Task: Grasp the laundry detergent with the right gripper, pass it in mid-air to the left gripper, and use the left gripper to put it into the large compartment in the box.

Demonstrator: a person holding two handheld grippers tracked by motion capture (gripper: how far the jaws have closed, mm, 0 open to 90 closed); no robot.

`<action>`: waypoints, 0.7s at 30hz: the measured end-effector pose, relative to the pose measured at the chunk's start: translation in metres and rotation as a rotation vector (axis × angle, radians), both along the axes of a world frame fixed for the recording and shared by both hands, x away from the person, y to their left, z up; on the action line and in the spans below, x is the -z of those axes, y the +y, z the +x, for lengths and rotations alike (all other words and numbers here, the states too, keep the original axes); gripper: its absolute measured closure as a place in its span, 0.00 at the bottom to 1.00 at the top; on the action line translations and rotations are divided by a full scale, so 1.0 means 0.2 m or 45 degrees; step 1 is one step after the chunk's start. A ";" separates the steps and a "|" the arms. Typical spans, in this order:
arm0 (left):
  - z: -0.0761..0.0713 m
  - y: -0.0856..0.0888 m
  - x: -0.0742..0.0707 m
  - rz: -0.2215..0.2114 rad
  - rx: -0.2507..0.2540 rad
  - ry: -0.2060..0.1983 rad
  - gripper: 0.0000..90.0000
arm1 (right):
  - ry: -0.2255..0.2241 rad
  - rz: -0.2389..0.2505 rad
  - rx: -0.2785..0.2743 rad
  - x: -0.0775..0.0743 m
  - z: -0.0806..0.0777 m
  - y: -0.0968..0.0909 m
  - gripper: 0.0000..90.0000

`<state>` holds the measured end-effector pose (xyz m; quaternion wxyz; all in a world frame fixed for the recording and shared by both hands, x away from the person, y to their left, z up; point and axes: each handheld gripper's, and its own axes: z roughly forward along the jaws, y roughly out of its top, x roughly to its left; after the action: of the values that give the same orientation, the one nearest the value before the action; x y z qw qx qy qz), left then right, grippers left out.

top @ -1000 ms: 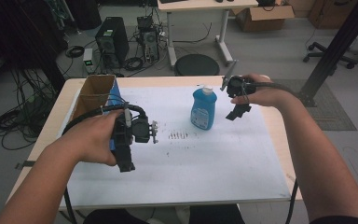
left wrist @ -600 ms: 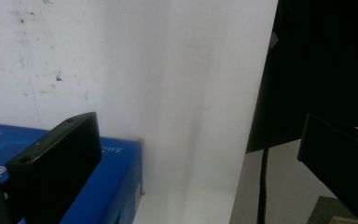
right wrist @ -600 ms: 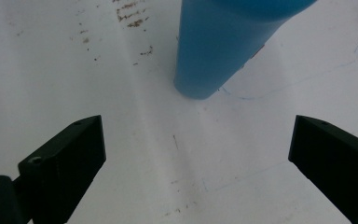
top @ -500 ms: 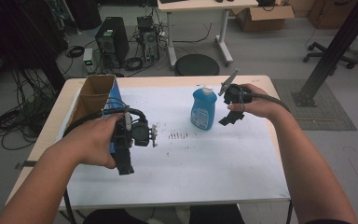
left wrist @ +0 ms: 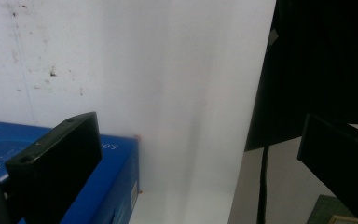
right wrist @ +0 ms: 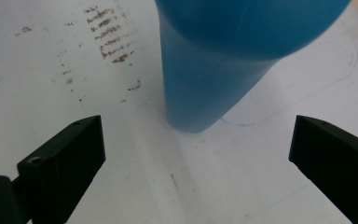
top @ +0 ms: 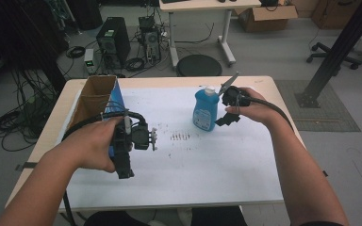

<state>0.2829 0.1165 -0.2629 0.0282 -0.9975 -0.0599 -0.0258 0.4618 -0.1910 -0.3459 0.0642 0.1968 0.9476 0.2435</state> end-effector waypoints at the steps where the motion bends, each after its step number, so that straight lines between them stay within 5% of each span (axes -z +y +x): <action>1: 0.00 0.01 0.00 0.000 -0.001 0.001 0.00 | 0.009 0.049 -0.013 0.01 0.00 0.00 0.04; 12: 0.01 0.02 0.03 0.005 0.000 0.008 0.00 | 0.015 0.145 0.059 0.11 -0.02 -0.03 0.03; 21: 0.01 0.00 0.03 0.004 0.014 0.013 0.00 | -0.086 0.322 0.122 0.17 -0.03 -0.04 0.03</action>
<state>0.2848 0.1165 -0.2696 0.0300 -0.9979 -0.0541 -0.0211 0.4552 -0.1995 -0.3793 0.0821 0.2400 0.8961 0.3641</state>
